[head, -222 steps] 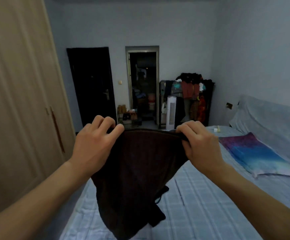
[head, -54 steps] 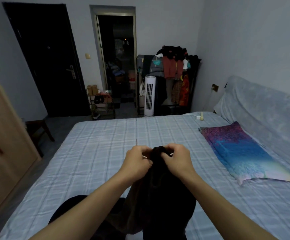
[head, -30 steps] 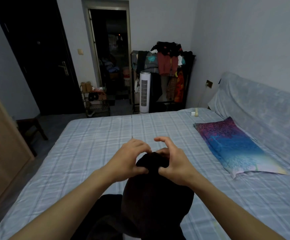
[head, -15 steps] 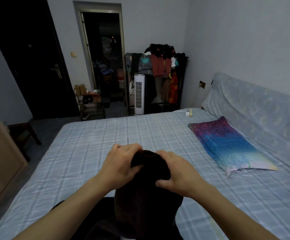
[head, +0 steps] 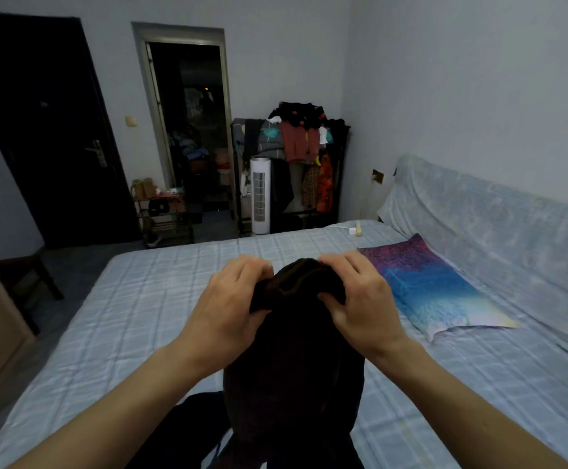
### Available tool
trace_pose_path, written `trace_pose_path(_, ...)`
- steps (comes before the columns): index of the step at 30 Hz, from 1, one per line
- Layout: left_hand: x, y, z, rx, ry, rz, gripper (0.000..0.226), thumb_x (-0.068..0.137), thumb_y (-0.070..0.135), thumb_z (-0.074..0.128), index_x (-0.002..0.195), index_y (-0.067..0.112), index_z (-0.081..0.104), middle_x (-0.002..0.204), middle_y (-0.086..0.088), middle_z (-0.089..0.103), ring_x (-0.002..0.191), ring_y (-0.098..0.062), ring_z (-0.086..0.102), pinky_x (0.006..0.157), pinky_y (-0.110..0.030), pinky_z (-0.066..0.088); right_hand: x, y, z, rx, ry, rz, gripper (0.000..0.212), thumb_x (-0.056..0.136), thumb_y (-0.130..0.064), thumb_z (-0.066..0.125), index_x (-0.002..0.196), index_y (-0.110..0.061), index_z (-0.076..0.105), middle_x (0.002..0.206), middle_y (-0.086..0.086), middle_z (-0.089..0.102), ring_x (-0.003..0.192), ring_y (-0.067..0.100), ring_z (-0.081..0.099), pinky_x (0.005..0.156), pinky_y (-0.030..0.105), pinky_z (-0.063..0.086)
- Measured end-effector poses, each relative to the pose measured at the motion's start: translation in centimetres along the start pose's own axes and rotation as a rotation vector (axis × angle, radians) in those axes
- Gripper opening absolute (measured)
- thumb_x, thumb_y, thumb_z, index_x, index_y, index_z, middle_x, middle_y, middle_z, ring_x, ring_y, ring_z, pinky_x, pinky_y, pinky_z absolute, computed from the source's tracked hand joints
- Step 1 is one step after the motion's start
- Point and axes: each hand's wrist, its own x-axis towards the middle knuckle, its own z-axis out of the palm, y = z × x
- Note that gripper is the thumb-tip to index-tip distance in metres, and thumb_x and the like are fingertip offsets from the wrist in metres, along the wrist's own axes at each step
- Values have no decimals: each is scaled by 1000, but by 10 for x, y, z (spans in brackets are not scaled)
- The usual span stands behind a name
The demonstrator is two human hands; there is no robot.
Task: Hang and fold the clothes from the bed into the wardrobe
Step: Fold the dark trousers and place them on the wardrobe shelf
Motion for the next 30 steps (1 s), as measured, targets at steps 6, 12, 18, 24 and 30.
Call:
trace_pose_path(6,-21,36,-24,81,135,61,38,79,-1,71,109,15,53,98,3,53,82,-16,51,70,-46,51,-18,-21,-41,-31,89,-172,44,80,-7,76,121,-12,61,114,6,56,101,21,58,81,38,56)
trace_pose_path(12,-33,97,-64,169,230,122,46,75,-4,69,114,13,52,108,-4,55,93,-21,56,69,-41,55,-43,-46,-92,0,221,-185,41,86,-20,75,124,-14,59,111,5,53,96,19,56,74,37,56)
trace_pose_path(18,-52,185,-90,276,248,157,45,78,1,71,118,15,54,111,-1,55,98,-20,56,74,-43,55,-76,-58,-150,135,265,-204,41,87,-16,73,125,-12,56,113,7,49,99,16,52,87,22,46)
trace_pose_path(24,-72,271,-130,357,285,132,38,79,1,73,113,10,57,104,0,54,87,-14,47,70,-32,48,-95,-84,-213,244,328,-261,42,87,-14,74,125,-14,57,118,5,46,106,4,43,96,5,34)
trace_pose_path(30,-77,337,-194,371,383,172,39,80,6,74,115,10,57,106,3,53,89,-16,52,71,-29,45,-80,-129,-288,265,407,-419,48,84,-14,76,128,-15,58,117,8,50,105,-3,41,98,3,30)
